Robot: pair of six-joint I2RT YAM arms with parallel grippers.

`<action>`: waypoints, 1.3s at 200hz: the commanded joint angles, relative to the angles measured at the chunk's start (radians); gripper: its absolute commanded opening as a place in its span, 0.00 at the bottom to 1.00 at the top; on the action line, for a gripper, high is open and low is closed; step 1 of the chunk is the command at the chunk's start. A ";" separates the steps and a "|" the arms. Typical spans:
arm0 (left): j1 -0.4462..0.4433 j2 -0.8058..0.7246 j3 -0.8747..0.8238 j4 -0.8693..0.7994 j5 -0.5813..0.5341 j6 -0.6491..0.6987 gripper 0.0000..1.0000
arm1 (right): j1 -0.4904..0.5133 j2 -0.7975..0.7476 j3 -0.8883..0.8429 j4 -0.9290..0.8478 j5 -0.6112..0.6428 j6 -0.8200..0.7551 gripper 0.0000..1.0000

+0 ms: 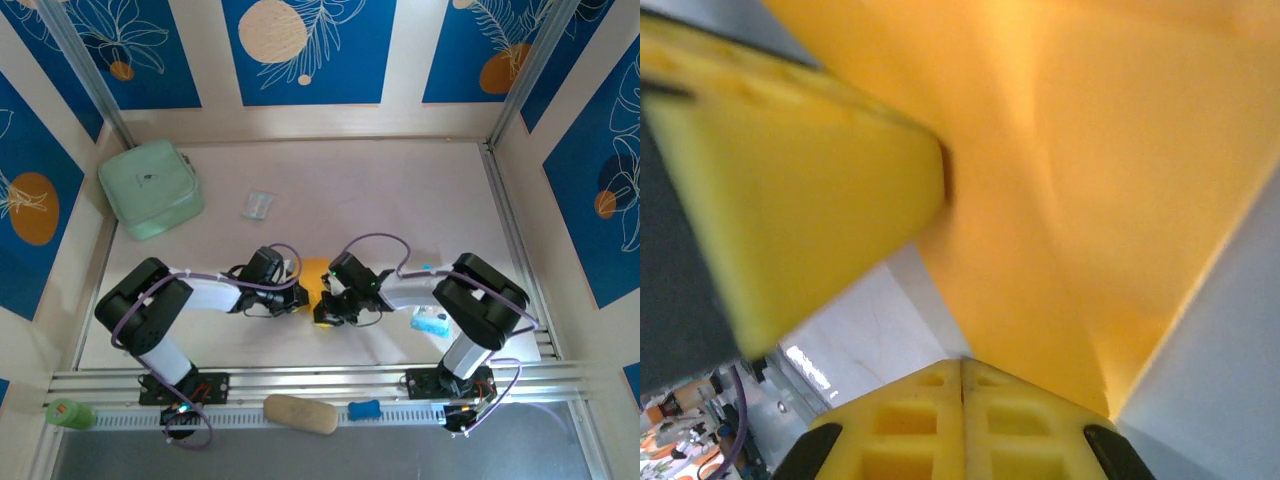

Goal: Fold a paper plane with a square sheet of paper (pick it up from the middle)
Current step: Third fold the triangle at the center of the table.

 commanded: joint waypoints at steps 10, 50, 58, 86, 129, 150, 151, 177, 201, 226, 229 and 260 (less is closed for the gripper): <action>-0.004 0.008 -0.015 -0.053 -0.037 -0.002 0.06 | 0.035 -0.089 -0.121 -0.052 -0.039 0.042 0.04; -0.004 -0.003 -0.017 -0.056 -0.041 -0.003 0.06 | 0.017 -0.187 -0.096 -0.100 -0.030 0.024 0.04; -0.003 -0.005 -0.017 -0.058 -0.042 -0.001 0.06 | 0.016 -0.200 -0.067 -0.110 -0.019 0.016 0.04; -0.004 -0.009 -0.019 -0.056 -0.043 -0.004 0.06 | -0.003 -0.154 0.037 -0.125 -0.003 -0.015 0.04; -0.004 -0.025 -0.019 -0.069 -0.047 0.001 0.06 | -0.016 0.018 0.084 -0.065 -0.004 0.007 0.04; -0.004 -0.028 -0.017 -0.070 -0.048 0.001 0.06 | -0.012 0.052 0.044 -0.066 0.008 0.021 0.03; -0.003 -0.028 -0.017 -0.070 -0.048 0.001 0.06 | -0.011 0.053 0.043 -0.066 0.008 0.023 0.03; -0.004 -0.027 -0.016 -0.067 -0.049 0.003 0.06 | -0.006 0.029 -0.053 -0.033 0.016 0.056 0.01; -0.004 -0.021 -0.014 -0.058 -0.046 0.001 0.06 | -0.008 0.008 -0.080 -0.038 0.024 0.059 0.01; -0.003 -0.032 -0.008 -0.078 -0.052 0.010 0.06 | -0.008 -0.016 -0.058 -0.040 0.022 0.053 0.01; -0.004 -0.034 -0.007 -0.079 -0.053 0.009 0.06 | -0.008 -0.019 -0.052 -0.043 0.023 0.051 0.01; -0.004 -0.033 -0.005 -0.082 -0.054 0.009 0.06 | -0.007 -0.060 0.034 -0.088 0.015 0.008 0.02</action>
